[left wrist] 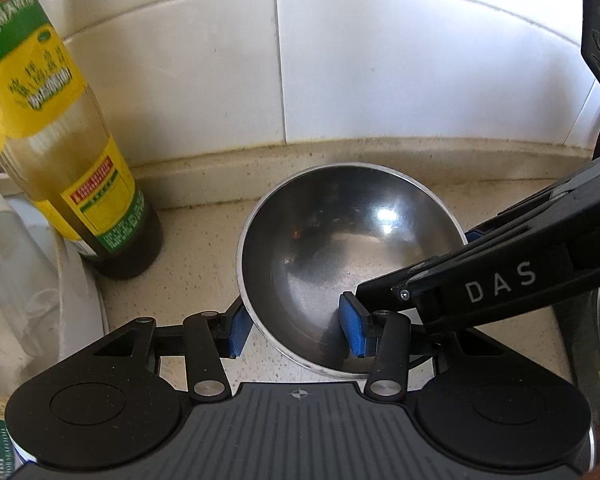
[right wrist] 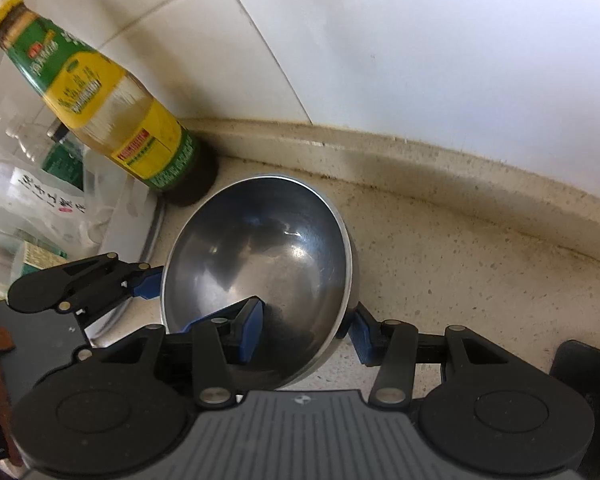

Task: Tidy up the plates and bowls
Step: 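Close both grippers on the rim of the nested steel bowls and lift, then carry the nested steel bowls with both grippers over the plate stack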

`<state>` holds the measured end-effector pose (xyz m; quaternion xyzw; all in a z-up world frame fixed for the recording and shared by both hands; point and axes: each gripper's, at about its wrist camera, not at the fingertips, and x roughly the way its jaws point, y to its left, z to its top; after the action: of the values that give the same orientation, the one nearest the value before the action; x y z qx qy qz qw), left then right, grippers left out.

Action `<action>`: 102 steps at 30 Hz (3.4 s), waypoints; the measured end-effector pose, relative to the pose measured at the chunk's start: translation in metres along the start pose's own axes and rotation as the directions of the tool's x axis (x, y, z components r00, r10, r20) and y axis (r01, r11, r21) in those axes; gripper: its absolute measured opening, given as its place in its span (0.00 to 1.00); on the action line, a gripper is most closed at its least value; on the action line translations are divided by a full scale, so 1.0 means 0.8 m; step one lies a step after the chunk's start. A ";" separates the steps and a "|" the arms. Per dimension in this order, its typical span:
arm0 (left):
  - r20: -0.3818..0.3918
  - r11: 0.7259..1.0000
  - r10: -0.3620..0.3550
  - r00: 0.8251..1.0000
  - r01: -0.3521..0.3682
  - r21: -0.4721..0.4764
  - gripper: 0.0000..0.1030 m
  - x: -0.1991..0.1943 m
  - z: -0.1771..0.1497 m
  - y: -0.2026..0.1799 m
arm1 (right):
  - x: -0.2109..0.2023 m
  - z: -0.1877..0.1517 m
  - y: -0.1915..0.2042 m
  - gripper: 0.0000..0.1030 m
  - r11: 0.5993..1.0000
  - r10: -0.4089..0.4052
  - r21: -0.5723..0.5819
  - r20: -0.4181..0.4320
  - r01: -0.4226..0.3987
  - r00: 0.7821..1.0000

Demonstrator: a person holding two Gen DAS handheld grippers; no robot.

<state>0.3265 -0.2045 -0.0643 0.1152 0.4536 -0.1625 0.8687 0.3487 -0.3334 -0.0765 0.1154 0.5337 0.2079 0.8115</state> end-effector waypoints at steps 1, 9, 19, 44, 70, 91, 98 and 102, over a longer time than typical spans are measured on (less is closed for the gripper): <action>0.007 1.000 0.000 1.000 0.000 0.001 0.53 -0.005 0.001 0.000 | -0.004 0.000 0.002 0.48 1.000 -0.001 0.000 0.006 0.001 1.000; 0.055 1.000 -0.010 0.998 0.009 0.012 0.54 -0.046 0.007 -0.007 | -0.046 -0.009 0.018 0.48 1.000 -0.013 -0.007 0.046 0.014 0.999; 0.124 0.999 -0.027 0.992 0.022 0.037 0.54 -0.117 -0.001 -0.021 | -0.110 -0.036 0.054 0.48 0.999 -0.036 -0.020 0.107 0.038 0.994; 0.078 0.995 -0.058 0.995 0.051 0.088 0.56 -0.166 -0.070 -0.062 | -0.133 -0.126 0.080 0.48 0.998 -0.061 0.014 0.036 0.060 0.997; 0.115 0.987 -0.058 0.992 0.040 0.154 0.74 -0.176 -0.104 -0.040 | -0.134 -0.144 0.058 0.60 0.993 -0.116 0.018 0.020 0.115 0.993; -0.004 0.849 -0.328 0.945 0.296 0.437 0.90 -0.112 -0.128 -0.017 | -0.087 -0.135 0.027 0.70 0.993 -0.043 0.107 -0.052 0.049 0.998; -0.052 0.792 -0.367 0.929 0.341 0.507 0.91 -0.091 -0.128 -0.025 | -0.061 -0.127 0.010 0.71 0.989 -0.009 0.148 -0.083 0.021 0.996; -0.058 0.764 -0.389 0.919 0.357 0.538 0.93 -0.078 -0.125 -0.033 | -0.053 -0.120 -0.001 0.73 0.983 0.028 0.181 -0.072 -0.015 0.997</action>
<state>0.2077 -0.1829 -0.0706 0.2569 0.3781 -0.4558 0.7637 0.2464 -0.3569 -0.0805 0.1862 0.5790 0.1718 0.7749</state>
